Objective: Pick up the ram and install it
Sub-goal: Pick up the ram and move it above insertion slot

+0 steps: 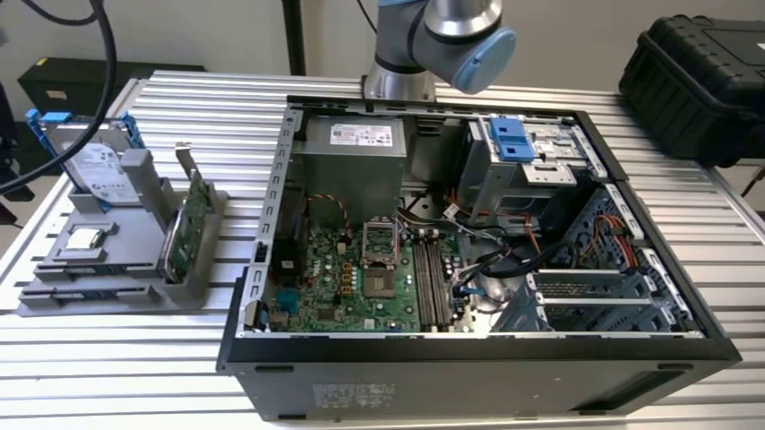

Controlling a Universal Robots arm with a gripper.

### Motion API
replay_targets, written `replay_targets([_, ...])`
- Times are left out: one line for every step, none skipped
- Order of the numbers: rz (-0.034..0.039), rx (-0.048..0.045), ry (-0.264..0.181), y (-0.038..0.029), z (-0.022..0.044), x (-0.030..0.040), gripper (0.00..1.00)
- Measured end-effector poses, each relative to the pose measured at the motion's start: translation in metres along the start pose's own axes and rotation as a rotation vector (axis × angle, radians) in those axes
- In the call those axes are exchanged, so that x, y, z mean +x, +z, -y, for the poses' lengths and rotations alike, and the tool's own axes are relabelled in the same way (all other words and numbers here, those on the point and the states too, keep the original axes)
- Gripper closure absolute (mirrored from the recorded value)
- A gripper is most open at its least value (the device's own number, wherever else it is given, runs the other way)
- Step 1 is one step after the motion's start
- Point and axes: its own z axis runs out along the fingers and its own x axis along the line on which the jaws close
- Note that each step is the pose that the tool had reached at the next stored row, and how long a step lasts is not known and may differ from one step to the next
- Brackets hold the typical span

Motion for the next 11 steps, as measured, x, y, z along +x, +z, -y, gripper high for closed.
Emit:
replay_targets([0.0001, 0.0001, -0.001, 0.0014, 0.0003, 0.0008, 0.0])
replay_targets([0.0001, 0.0001, -0.002, 0.0027, 0.0005, 0.0018, 0.0])
replay_targets([-0.0001, -0.0001, -0.003, 0.0042, 0.0007, 0.0027, 0.0])
replay_targets([-0.0003, -0.0002, -0.004, 0.0056, 0.0008, 0.0037, 0.0])
replay_targets([-0.0002, -0.0001, -0.004, 0.0068, 0.001, 0.0046, 0.0])
replay_targets([-0.0002, -0.0002, -0.004, 0.0079, 0.0012, 0.0054, 0.0])
replay_targets([-0.0003, -0.0002, -0.004, 0.009, 0.0013, 0.0062, 0.0])
replay_targets([-0.0002, -0.0001, -0.004, 0.0099, 0.0015, 0.007, 0.0])
replay_targets([-0.0004, -0.0003, -0.004, 0.0111, 0.0016, 0.0076, 0.0])
replay_targets([-0.0002, -0.0001, -0.004, 0.0122, 0.0018, 0.0083, 0.0])
replay_targets([-0.0002, -0.0001, -0.004, 0.0134, 0.0019, 0.0087, 0.0])
